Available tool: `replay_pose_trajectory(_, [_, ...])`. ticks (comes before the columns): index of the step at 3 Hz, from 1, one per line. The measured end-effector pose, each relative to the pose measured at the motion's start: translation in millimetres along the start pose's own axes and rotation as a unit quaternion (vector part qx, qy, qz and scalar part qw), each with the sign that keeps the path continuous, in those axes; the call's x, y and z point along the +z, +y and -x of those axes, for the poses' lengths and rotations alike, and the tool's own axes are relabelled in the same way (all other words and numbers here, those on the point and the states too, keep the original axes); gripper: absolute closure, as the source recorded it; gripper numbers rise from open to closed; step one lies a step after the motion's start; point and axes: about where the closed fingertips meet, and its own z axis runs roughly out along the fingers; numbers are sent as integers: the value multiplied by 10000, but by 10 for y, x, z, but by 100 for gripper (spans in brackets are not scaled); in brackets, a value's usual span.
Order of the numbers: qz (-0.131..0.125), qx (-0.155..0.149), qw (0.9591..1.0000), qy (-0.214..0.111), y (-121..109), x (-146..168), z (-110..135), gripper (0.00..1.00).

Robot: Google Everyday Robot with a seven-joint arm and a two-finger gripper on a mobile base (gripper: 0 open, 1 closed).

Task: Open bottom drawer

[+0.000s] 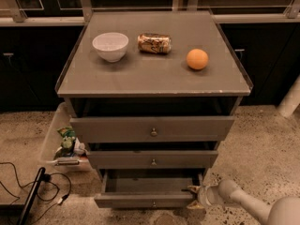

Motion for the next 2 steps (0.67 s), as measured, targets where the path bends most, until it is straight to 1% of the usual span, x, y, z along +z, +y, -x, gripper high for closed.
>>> replay_pose_trajectory(1, [44, 36, 10000, -46, 71, -24, -12, 65])
replay_pose_trajectory(2, [70, 54, 9999, -103, 207, -135, -34, 89])
